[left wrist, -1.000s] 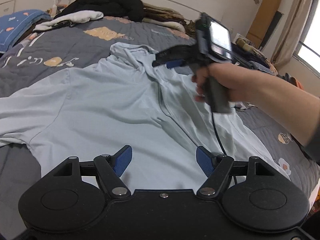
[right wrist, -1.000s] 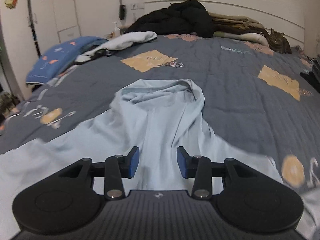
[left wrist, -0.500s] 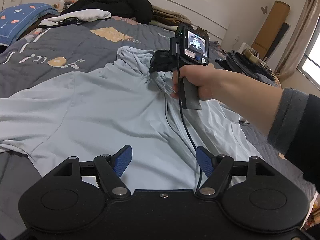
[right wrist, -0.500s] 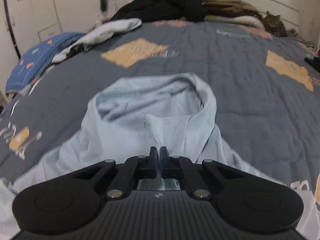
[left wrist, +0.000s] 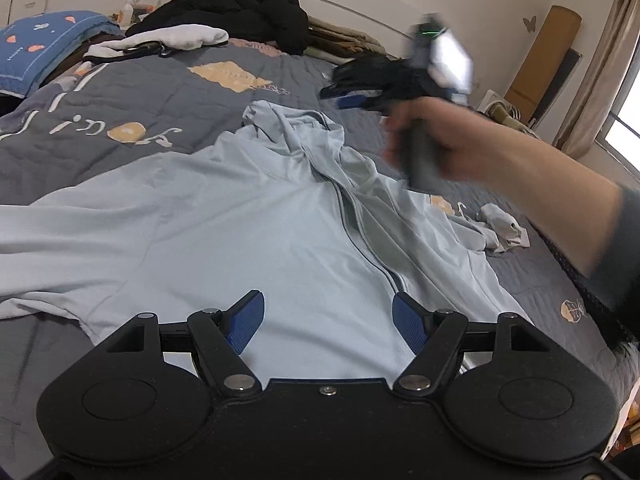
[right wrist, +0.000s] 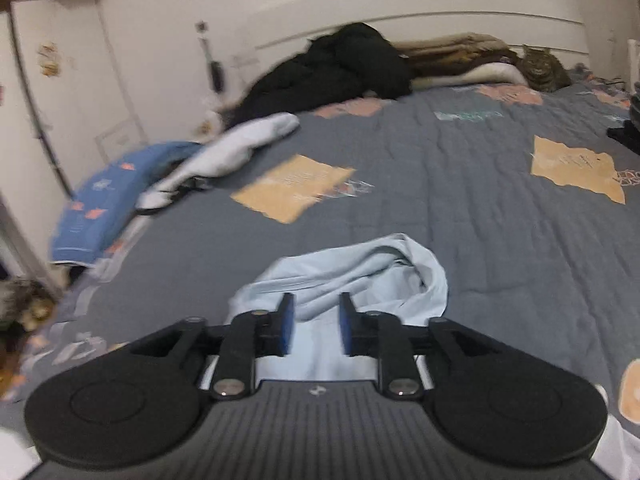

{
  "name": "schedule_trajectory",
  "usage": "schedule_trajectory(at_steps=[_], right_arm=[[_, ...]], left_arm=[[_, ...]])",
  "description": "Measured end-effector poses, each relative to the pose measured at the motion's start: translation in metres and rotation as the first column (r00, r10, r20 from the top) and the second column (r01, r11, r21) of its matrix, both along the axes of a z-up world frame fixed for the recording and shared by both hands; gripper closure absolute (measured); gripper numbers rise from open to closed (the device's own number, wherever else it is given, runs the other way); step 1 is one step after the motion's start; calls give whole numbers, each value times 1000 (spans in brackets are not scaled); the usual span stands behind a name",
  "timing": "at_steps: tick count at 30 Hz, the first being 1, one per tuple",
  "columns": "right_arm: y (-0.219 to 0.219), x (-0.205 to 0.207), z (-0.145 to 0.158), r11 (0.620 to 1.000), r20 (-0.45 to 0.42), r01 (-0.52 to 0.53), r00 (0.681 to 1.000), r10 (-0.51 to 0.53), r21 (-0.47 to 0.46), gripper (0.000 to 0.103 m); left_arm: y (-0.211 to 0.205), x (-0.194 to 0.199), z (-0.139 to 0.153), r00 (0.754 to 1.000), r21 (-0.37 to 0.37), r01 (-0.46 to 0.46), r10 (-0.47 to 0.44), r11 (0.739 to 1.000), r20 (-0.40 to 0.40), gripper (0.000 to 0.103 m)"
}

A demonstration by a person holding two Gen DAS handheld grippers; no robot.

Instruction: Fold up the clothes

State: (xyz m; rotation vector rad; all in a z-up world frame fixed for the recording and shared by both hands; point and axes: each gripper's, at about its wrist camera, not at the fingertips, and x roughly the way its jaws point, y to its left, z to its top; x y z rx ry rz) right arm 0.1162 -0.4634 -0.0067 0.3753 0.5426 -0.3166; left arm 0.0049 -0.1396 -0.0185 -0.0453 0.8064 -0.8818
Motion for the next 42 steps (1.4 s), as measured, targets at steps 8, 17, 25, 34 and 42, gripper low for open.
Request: schedule_trajectory(at_steps=[8, 17, 25, 34, 42], right_arm=[[58, -174, 14, 997, 34, -68, 997, 70, -40, 53], [36, -306, -36, 983, -55, 168, 984, -172, -72, 49], [-61, -267, -22, 954, -139, 112, 978, -155, -279, 49], [-204, -300, -23, 894, -138, 362, 903, -406, -263, 49], [-179, -295, -41, 934, -134, 141, 972, -194, -328, 49]], left_arm=[[19, 10, 0, 1000, 19, -30, 30, 999, 9, 33], [36, 6, 2, 999, 46, -19, 18, 999, 31, 33], [45, 65, 25, 994, 121, -10, -4, 993, 109, 33], [98, 124, 14, 989, 217, -134, 118, 967, 86, 33], [8, 51, 28, 990, 35, 130, -132, 991, 53, 33]])
